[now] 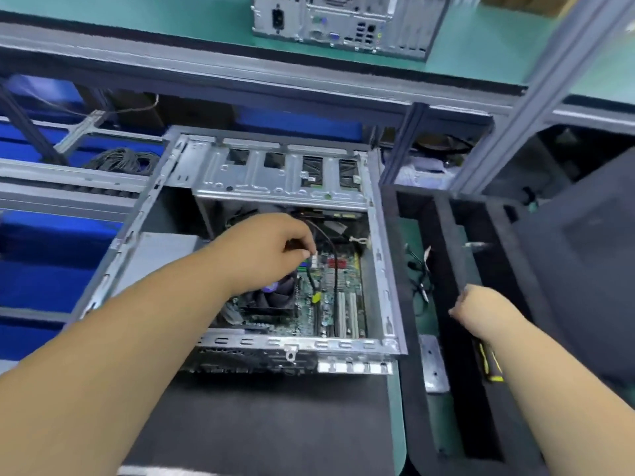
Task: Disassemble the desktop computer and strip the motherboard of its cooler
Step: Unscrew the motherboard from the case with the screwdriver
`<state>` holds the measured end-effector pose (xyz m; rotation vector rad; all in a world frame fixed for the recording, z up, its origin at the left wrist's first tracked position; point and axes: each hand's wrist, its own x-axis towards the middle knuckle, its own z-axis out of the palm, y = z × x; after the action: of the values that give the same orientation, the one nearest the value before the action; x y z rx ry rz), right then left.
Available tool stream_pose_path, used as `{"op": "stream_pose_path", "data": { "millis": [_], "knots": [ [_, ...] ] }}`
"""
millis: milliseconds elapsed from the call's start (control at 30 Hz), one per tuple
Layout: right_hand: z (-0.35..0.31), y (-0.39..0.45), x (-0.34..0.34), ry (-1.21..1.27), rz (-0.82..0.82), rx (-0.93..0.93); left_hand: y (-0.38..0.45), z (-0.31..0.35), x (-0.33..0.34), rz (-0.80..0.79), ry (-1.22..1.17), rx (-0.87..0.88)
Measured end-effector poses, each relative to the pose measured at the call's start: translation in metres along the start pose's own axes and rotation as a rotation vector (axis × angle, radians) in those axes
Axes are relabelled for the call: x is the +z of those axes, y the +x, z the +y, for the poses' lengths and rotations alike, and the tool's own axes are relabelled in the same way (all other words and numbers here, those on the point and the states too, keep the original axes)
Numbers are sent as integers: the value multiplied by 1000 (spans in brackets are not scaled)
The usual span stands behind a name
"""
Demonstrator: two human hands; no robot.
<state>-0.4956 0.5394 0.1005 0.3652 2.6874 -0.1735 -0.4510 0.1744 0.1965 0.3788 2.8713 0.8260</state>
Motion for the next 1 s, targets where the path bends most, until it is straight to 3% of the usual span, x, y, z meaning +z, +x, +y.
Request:
{"op": "stream_pose_path", "data": {
  "millis": [100, 300, 400, 467, 600, 700, 767, 833, 1000],
  "knots": [
    [30, -4, -2, -31, 83, 139, 1, 7, 3, -9, -6, -6],
    [37, -15, 10, -212, -168, 272, 0, 20, 12, -16, -42, 34],
    [30, -23, 12, -97, -208, 269, -1, 21, 11, -35, -33, 40],
    [27, -28, 6, 13, -151, 246, -1, 17, 6, -35, -36, 23],
    [2, -37, -33, 216, 275, 47, -6, -7, -16, 82, -38, -58],
    [-47, -62, -76, 376, 556, -246, -12, -32, -32, 149, -8, -155],
    [-86, -83, -100, 523, 572, -432, -16, -46, -35, 124, 66, -185],
    [-124, -105, -113, 634, 483, -560, -18, -56, -36, 114, 132, -208],
    [-203, -129, -103, 521, 350, -759, -16, -77, -34, 232, 166, -301]
  ]
}}
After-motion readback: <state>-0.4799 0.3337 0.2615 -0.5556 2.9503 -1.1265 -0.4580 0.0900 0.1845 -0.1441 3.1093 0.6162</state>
